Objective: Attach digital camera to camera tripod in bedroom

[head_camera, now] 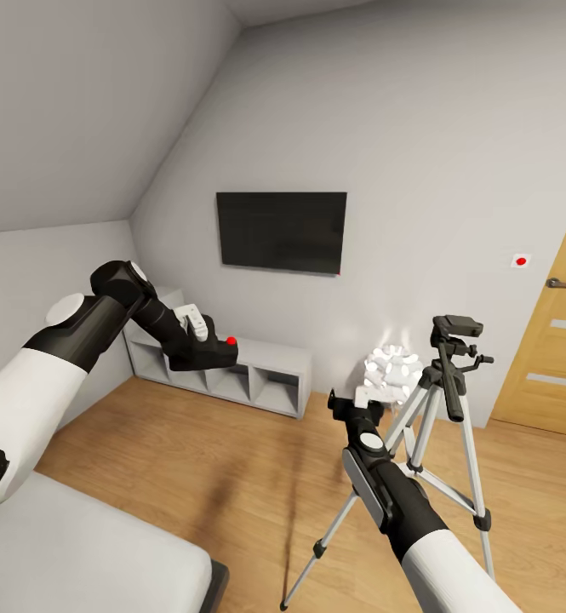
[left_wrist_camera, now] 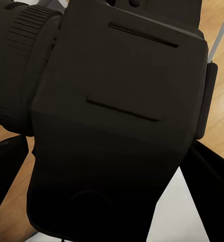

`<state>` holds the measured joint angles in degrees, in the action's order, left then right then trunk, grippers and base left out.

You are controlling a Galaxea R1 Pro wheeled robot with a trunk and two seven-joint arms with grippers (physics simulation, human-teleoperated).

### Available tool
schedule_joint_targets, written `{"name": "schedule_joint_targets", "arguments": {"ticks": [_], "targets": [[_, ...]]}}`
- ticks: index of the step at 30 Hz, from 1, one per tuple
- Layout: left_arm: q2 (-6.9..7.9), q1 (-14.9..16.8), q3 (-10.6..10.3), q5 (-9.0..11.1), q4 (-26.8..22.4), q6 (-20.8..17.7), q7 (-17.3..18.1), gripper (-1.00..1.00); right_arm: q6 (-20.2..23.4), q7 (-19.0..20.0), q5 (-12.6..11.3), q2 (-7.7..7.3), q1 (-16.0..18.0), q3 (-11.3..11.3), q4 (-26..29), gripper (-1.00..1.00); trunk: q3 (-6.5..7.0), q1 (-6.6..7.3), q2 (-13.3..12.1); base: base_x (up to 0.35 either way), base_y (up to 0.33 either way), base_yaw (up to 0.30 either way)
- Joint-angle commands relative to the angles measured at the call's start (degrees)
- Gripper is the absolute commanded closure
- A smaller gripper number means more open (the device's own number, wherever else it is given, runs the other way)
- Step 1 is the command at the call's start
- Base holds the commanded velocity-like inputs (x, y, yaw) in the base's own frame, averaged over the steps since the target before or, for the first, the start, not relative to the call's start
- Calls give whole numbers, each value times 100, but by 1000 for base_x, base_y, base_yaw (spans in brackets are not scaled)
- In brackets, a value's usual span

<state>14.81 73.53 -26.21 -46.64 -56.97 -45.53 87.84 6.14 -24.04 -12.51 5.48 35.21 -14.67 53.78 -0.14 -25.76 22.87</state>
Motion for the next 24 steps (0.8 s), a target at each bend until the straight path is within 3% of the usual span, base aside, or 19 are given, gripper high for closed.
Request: {"name": "schedule_joint_targets", "arguments": {"ticks": [1,6,16,19,24], "targets": [[4,3,-10,-44,-7,-61,49,100,27,-53,-96,-3,3,-19,-6,-100,-3,-2,5,0,0,0],[4,3,-13,-46,-7,-61,49,100,21,-195,-364,0,3,-40,-44,-100,-3,-2,5,0,0,0],[4,3,-23,-45,-7,-61,48,100,-107,-502,-455,125,3,-265,-300,-100,-3,-2,5,0,0,0],[-2,3,-31,-45,-7,-61,42,100,-458,-1186,-581,159,3,-291,-347,-100,-3,-2,5,0,0,0],[-10,3,-38,-46,-7,-61,41,100,-528,-1359,-749,163,3,-298,-350,-100,-3,-2,5,0,0,0]]}}
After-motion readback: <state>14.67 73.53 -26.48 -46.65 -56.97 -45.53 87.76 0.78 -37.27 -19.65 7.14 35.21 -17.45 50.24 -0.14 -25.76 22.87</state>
